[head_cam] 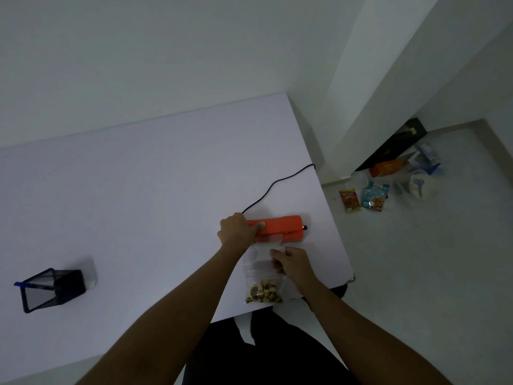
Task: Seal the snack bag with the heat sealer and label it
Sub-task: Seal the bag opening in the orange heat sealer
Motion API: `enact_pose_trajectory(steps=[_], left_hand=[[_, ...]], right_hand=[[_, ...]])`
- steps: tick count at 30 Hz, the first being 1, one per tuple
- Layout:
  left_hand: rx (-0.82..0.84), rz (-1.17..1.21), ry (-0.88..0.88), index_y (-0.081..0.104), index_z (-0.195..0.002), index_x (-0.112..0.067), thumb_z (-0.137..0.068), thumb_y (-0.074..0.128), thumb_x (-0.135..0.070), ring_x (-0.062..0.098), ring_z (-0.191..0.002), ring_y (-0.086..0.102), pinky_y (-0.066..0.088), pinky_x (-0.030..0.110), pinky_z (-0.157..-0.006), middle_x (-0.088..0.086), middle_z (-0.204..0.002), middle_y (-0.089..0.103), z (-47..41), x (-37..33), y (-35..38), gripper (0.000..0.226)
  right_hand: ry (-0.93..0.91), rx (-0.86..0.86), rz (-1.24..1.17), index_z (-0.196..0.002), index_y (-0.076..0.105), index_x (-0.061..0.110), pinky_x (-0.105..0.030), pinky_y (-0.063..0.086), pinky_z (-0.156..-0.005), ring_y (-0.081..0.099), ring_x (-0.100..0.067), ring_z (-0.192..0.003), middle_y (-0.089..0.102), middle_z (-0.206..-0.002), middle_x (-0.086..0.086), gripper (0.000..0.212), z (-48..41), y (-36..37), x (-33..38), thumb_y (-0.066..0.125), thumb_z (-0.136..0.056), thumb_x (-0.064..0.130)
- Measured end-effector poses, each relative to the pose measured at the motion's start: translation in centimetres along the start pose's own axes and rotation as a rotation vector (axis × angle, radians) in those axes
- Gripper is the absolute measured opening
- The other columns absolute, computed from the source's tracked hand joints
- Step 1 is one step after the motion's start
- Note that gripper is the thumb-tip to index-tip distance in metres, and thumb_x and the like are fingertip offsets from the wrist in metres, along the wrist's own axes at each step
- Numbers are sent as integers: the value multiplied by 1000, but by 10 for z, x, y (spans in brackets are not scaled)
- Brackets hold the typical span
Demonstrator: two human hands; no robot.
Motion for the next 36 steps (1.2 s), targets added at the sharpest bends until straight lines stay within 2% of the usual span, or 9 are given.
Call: enact_pose_trajectory(steps=[7,15,18,20,23,26,29,32,36], left_hand=[[-3,-4,5,53,-85,-16,-69,65,-72,29,-92,59,55,47,-78,7,-87,64,0,0,0,59],[-22,-42,16,58,-94,-12,-75,63,-69,28,-99,54,52,47,-81,9,-94,64,4,-5,0,60],[-21,-20,56,54,-82,-14,-73,61,-72,27,-90,57,51,39,-69,5,-81,60,3,-2,-2,59],[-34,8,100,48,-72,-17,-75,60,-71,27,-82,58,42,33,-59,1,-70,53,3,0,-5,55],[-64,119,115,41,-66,-20,-80,61,-63,23,-74,53,36,30,-57,-4,-63,46,9,3,-10,49],[-74,217,114,44,-74,-20,-78,62,-64,24,-77,56,43,32,-60,-3,-68,52,17,2,-14,48],[-54,244,184,49,-89,-19,-68,74,-62,21,-78,56,50,37,-65,-2,-80,56,26,0,-17,55],[-77,186,246,46,-95,-22,-57,85,-51,20,-83,54,53,39,-71,-1,-90,55,34,4,-23,62],[-167,87,317,45,-106,-22,-64,83,-41,21,-92,51,51,39,-77,1,-99,52,39,6,-32,60]], right_hand=[[7,11,-1,-85,72,-5,-33,56,-64,64,-22,-63,71,-74,-16,22,0,0,0,71,-87,17],[6,8,-18,-82,73,-3,-32,56,-63,64,-21,-61,71,-71,-14,20,0,0,-1,72,-86,17],[9,4,-31,-83,73,-4,-31,56,-61,64,-21,-61,71,-71,-14,22,1,0,-1,72,-86,17],[8,4,-32,-83,73,-3,-31,56,-60,64,-21,-61,71,-71,-13,22,1,0,-1,72,-86,18],[0,5,-28,-81,73,-1,-31,56,-61,65,-20,-62,71,-71,-13,20,2,0,0,73,-86,19],[0,-3,-27,-81,73,-1,-33,55,-62,65,-21,-63,71,-72,-14,22,3,-2,-1,73,-85,20],[-5,-7,-14,-77,72,-1,-31,55,-61,65,-22,-64,71,-72,-14,24,4,-4,0,73,-85,22],[1,3,-10,-84,72,-1,-32,57,-64,66,-21,-66,73,-78,-15,23,6,-5,1,72,-86,23],[17,18,-44,-91,71,-4,-30,58,-61,65,-20,-65,72,-79,-14,25,9,-6,2,73,-86,21]])
Point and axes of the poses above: each hand's wrist, its own z-axis away from the middle knuckle, its own y-axis out of the palm, x = y × z, the point moved 9 cm from there along -z, towards the middle knuckle
